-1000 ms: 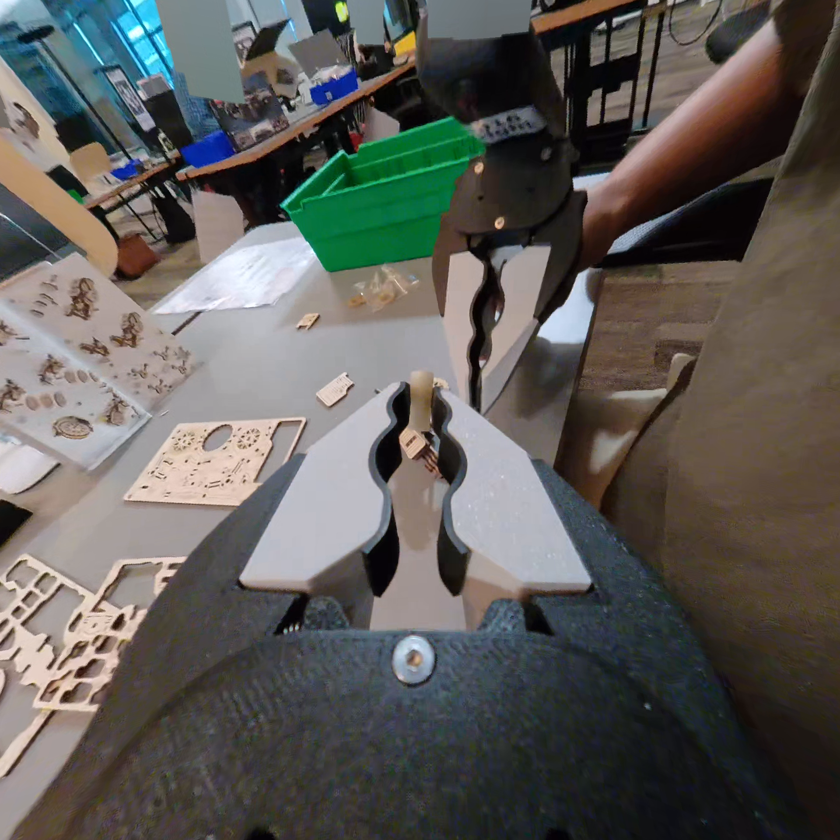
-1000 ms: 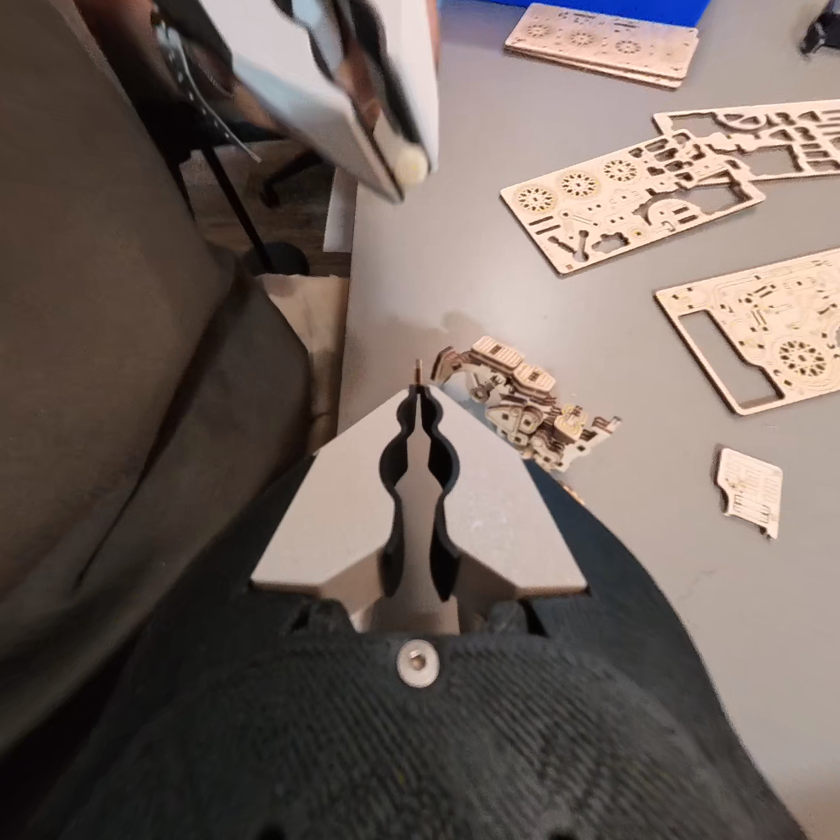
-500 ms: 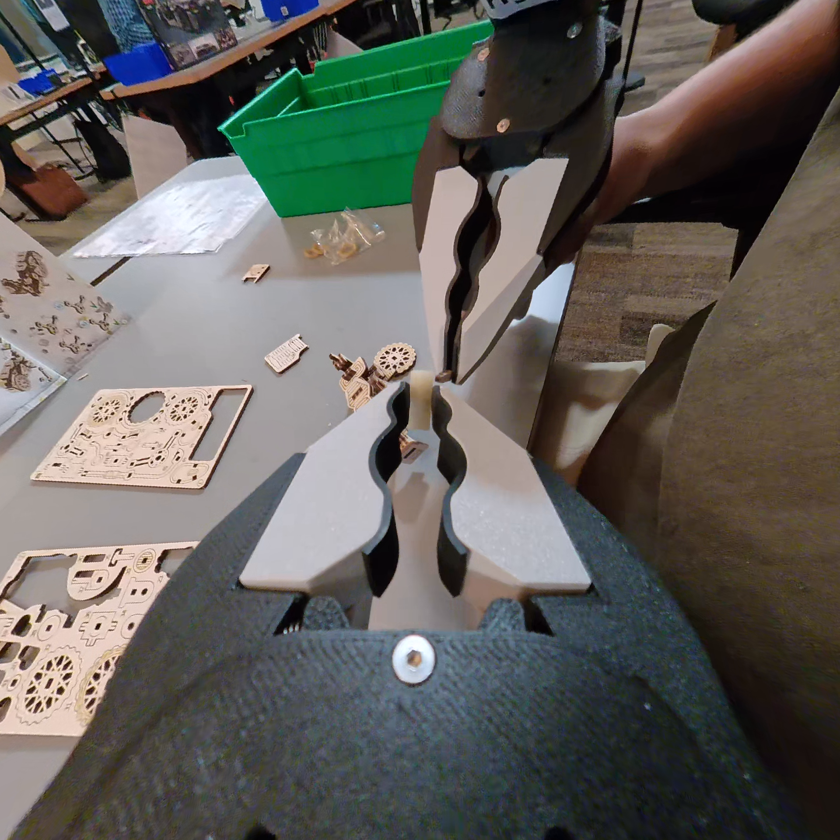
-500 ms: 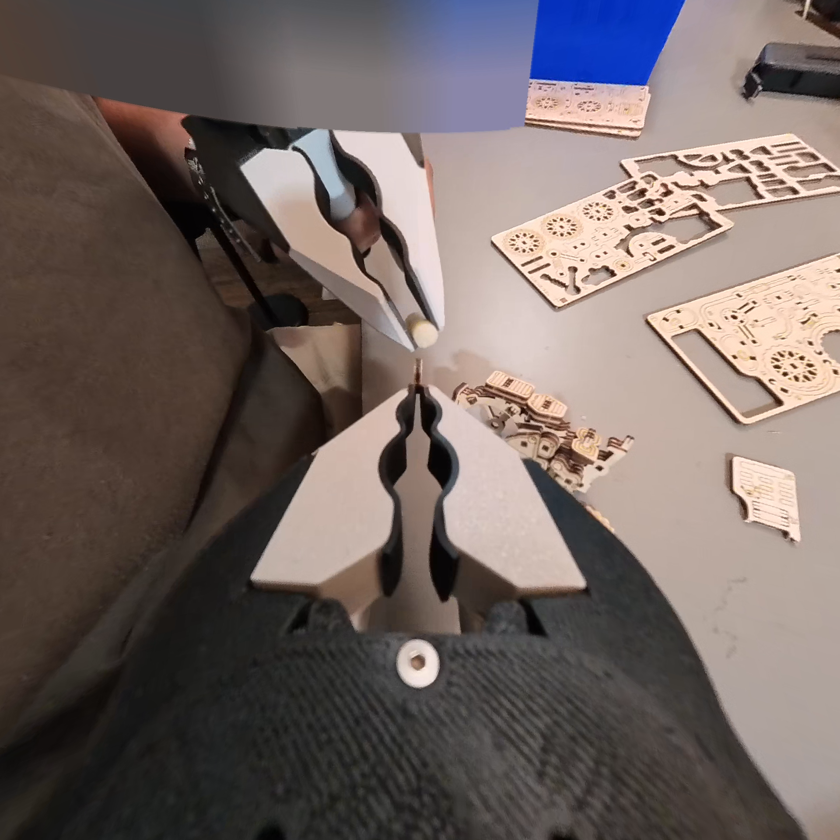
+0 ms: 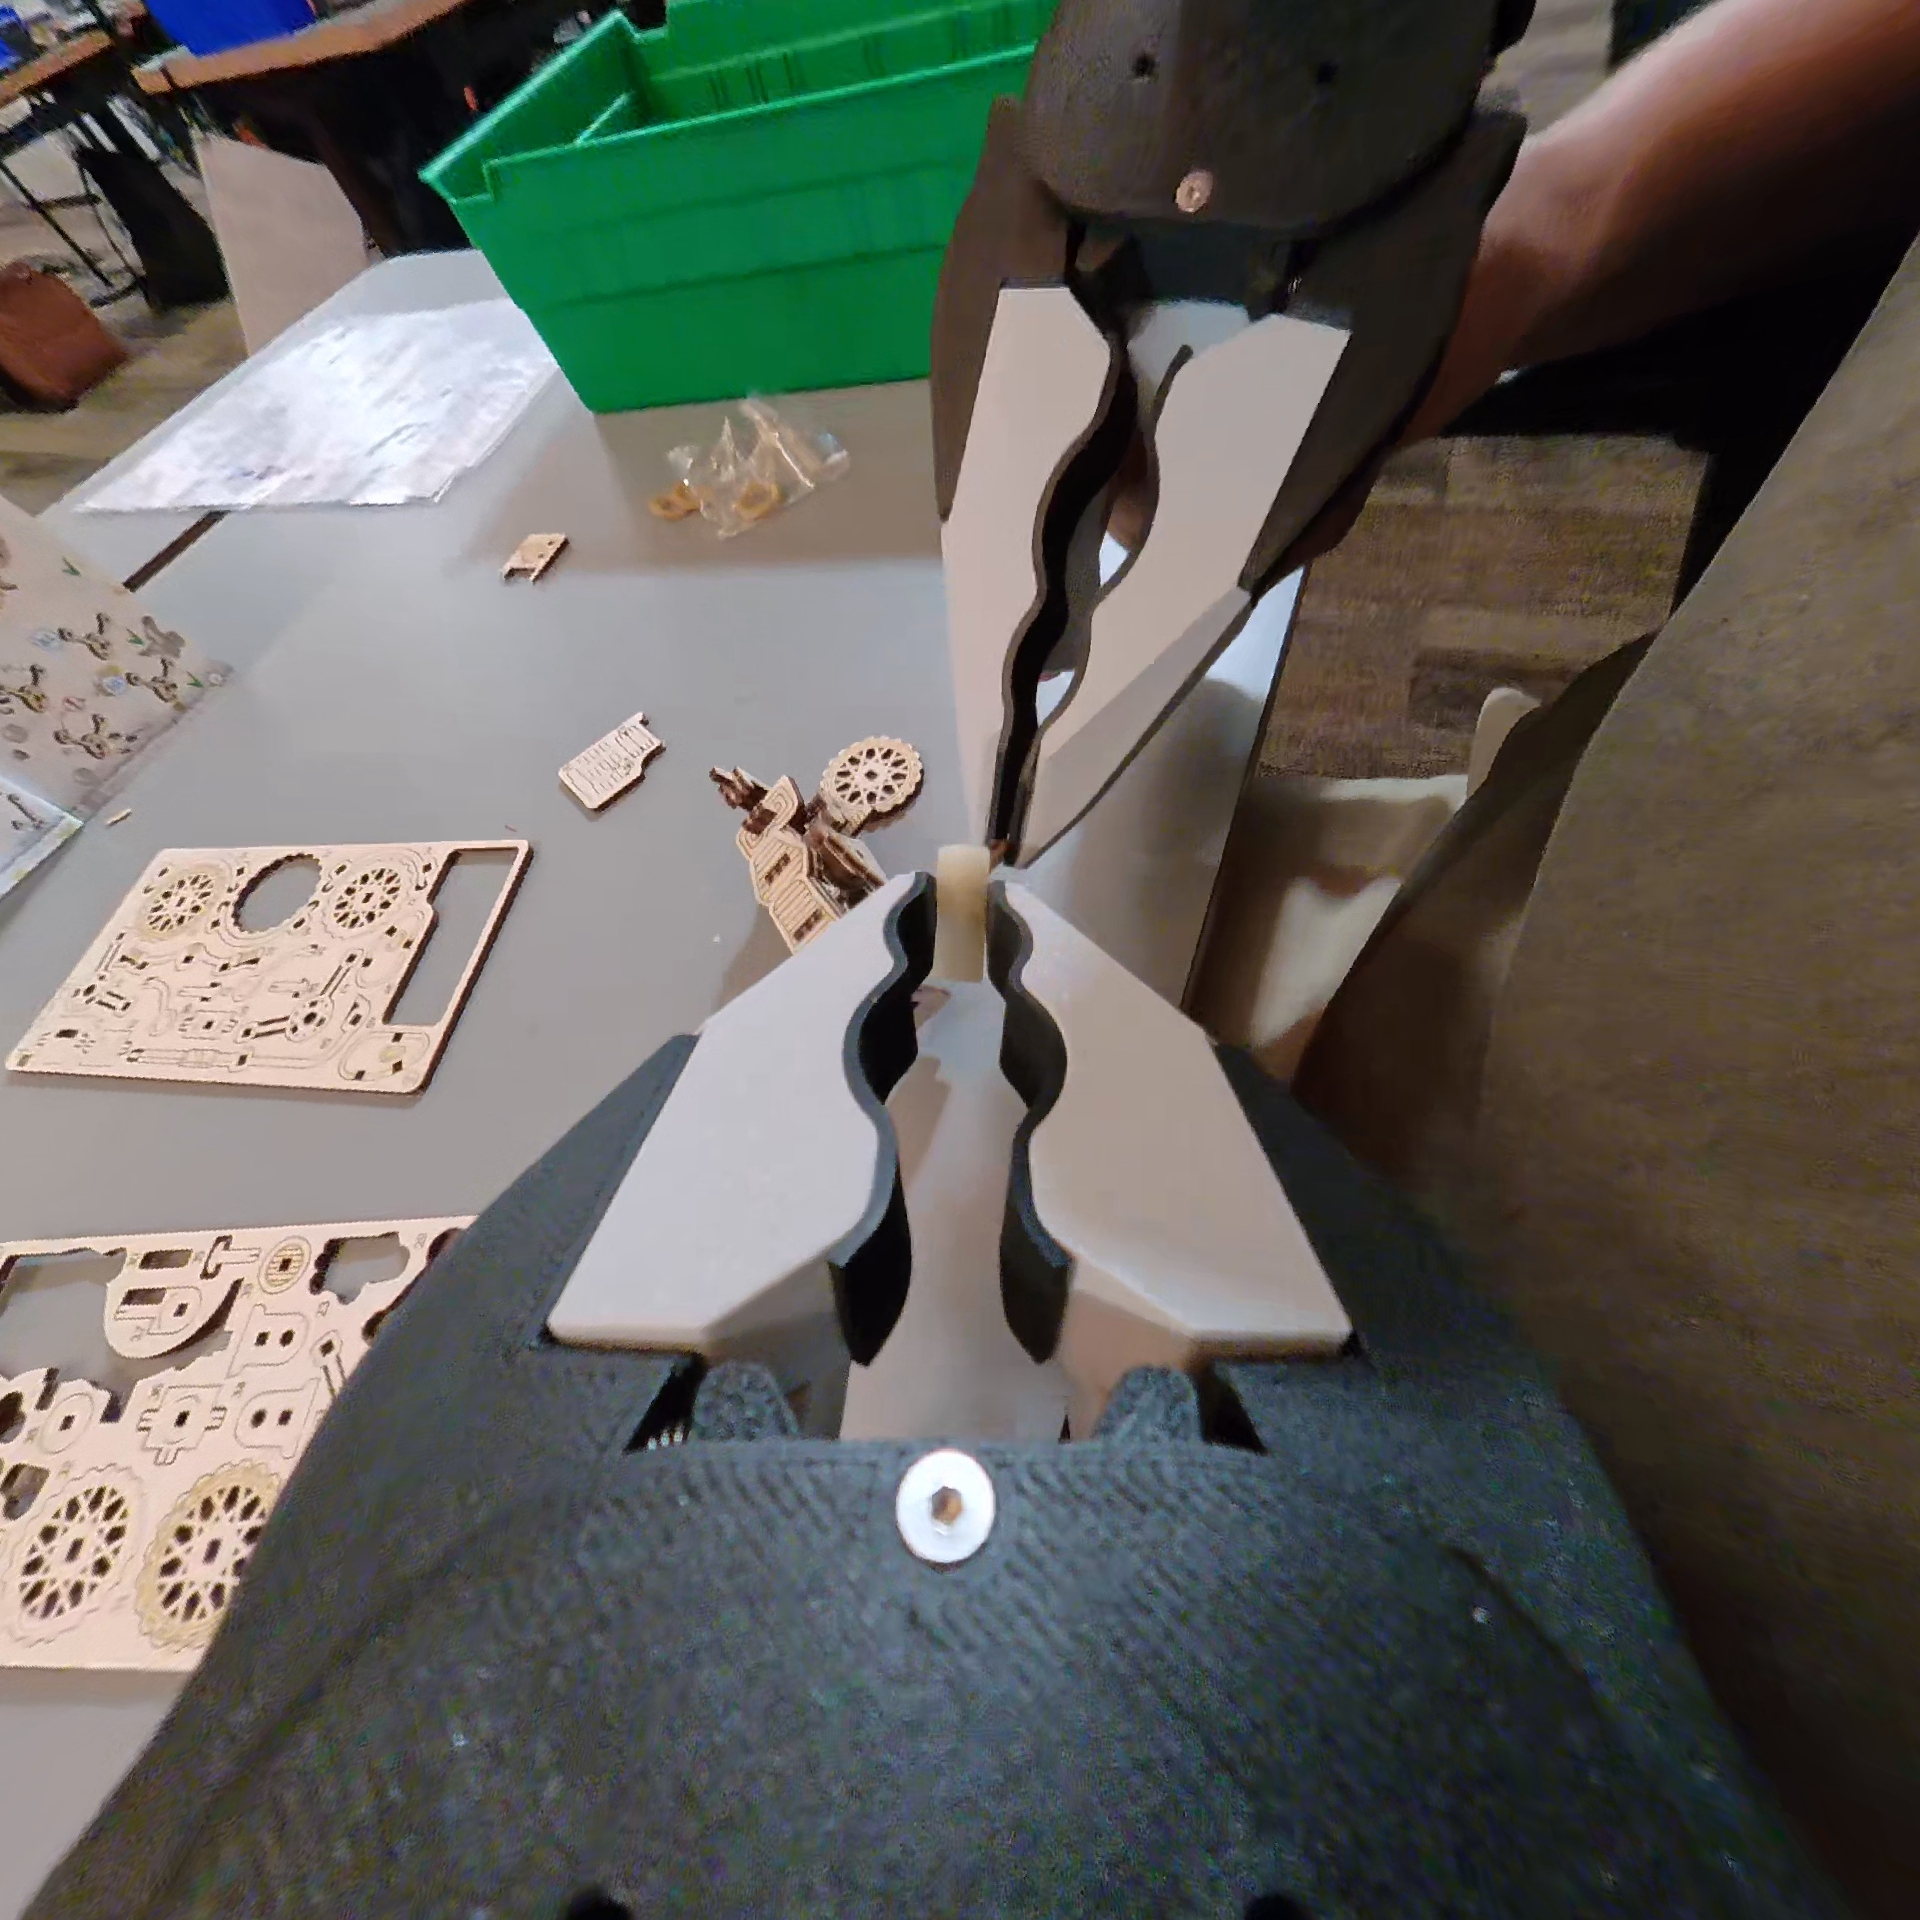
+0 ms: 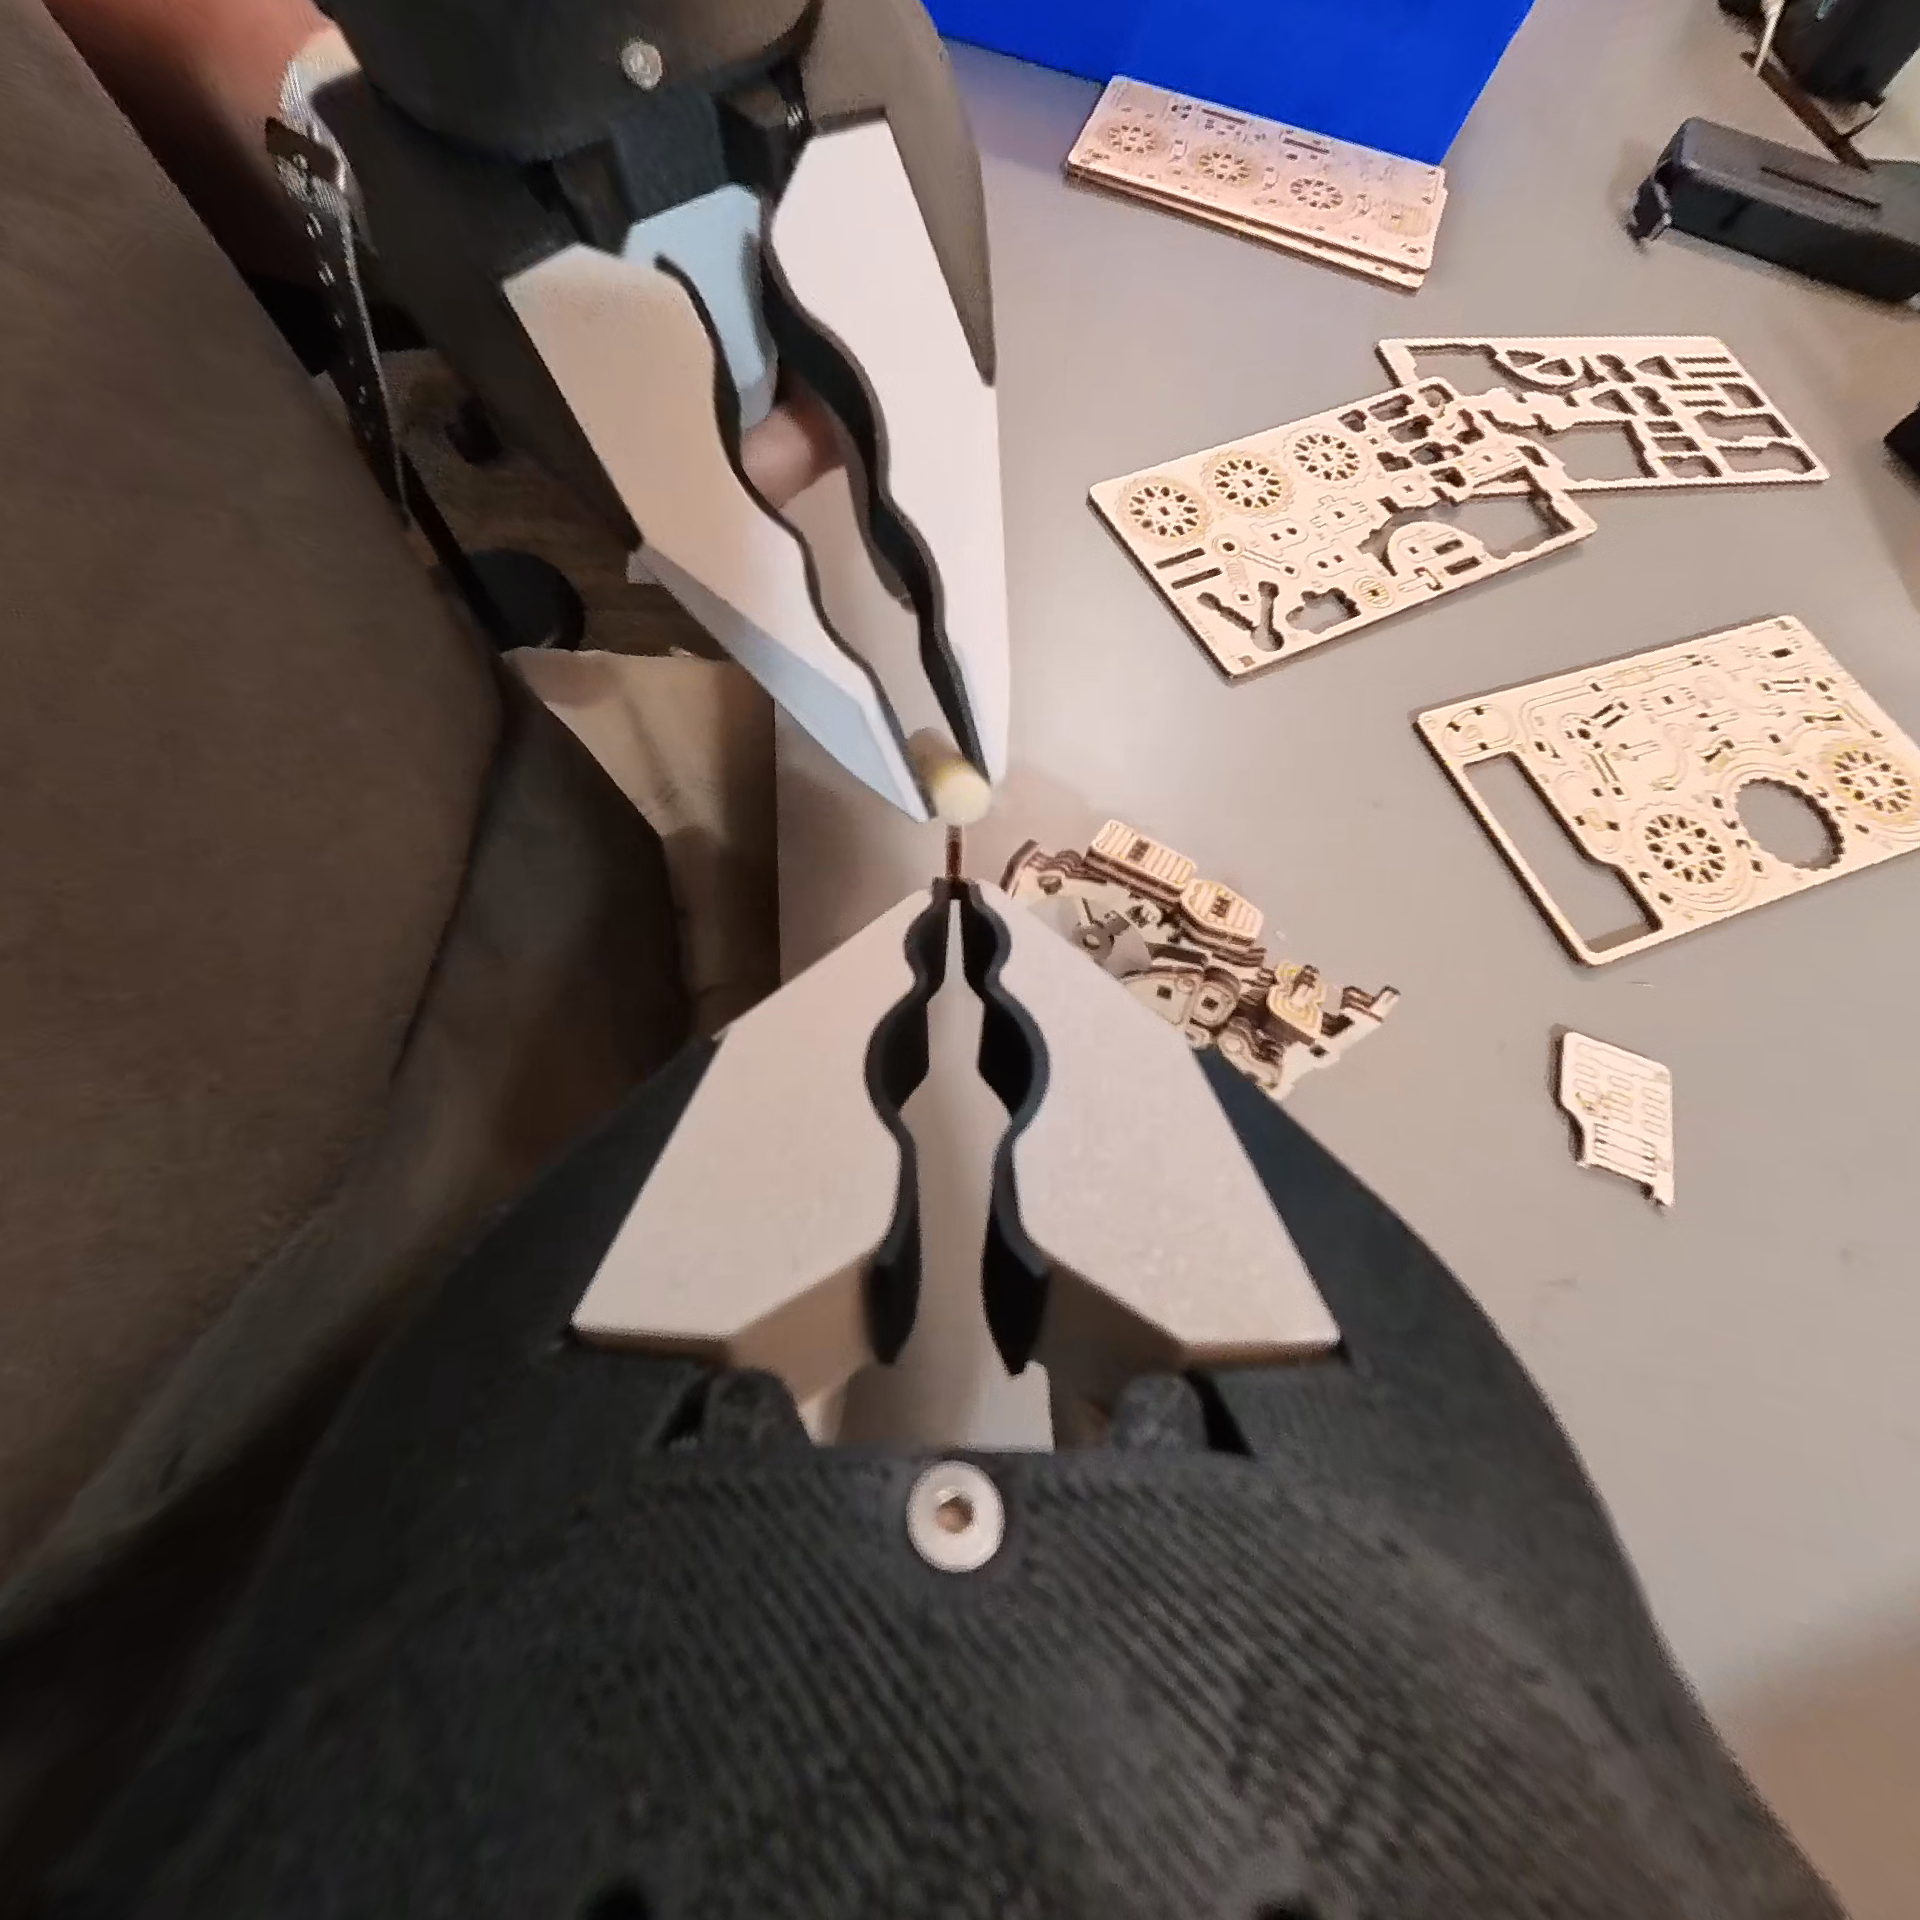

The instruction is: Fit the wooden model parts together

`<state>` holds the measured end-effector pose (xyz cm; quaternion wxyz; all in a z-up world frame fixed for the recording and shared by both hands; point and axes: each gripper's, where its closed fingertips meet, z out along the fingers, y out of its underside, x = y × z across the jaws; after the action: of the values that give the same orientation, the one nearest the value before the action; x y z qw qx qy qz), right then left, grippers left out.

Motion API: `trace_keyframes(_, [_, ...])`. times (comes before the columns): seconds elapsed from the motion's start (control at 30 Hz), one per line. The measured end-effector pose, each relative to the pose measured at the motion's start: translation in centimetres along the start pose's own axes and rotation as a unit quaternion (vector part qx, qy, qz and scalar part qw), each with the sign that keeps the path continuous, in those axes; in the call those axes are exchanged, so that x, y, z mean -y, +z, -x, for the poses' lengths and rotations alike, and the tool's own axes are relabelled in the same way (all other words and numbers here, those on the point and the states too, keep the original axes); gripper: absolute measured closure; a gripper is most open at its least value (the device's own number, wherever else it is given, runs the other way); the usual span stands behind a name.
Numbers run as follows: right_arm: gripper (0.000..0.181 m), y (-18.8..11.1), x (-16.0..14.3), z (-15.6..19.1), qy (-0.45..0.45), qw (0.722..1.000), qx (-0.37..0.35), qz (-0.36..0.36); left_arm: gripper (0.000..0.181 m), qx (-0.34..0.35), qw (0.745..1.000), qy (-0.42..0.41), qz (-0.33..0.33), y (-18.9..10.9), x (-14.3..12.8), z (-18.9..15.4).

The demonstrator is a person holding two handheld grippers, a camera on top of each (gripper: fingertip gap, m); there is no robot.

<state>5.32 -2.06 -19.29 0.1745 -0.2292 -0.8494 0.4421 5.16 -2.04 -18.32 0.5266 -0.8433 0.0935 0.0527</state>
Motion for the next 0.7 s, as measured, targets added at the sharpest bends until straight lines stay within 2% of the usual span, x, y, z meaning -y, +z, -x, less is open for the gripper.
trace_keyframes(0.33, [0.181,-0.3,0.4,0.1,0.007,1.000,0.005,-0.023,0.174,0.011,0.999,0.016,0.026,0.1,-0.6,0.2])
trace_keyframes(0.4, [0.181,-0.6,1.4,0.2,0.025,0.998,0.018,-0.052,0.174,0.009,0.998,0.028,0.047,0.4,-1.5,0.0])
trace_keyframes(0.5, [0.181,-0.5,0.3,-0.6,0.001,1.000,-0.010,-0.019,0.174,0.006,1.000,0.003,0.021,0.0,-0.6,0.1])
trace_keyframes(0.6, [0.181,-0.4,-0.1,-0.4,0.020,1.000,-0.003,-0.017,0.174,0.007,0.999,-0.033,0.000,-0.6,-0.2,1.2])
trace_keyframes(0.7, [0.181,-0.2,-0.2,-0.5,0.013,1.000,-0.007,-0.009,0.174,0.000,1.000,-0.028,-0.001,-0.6,-0.2,0.8])
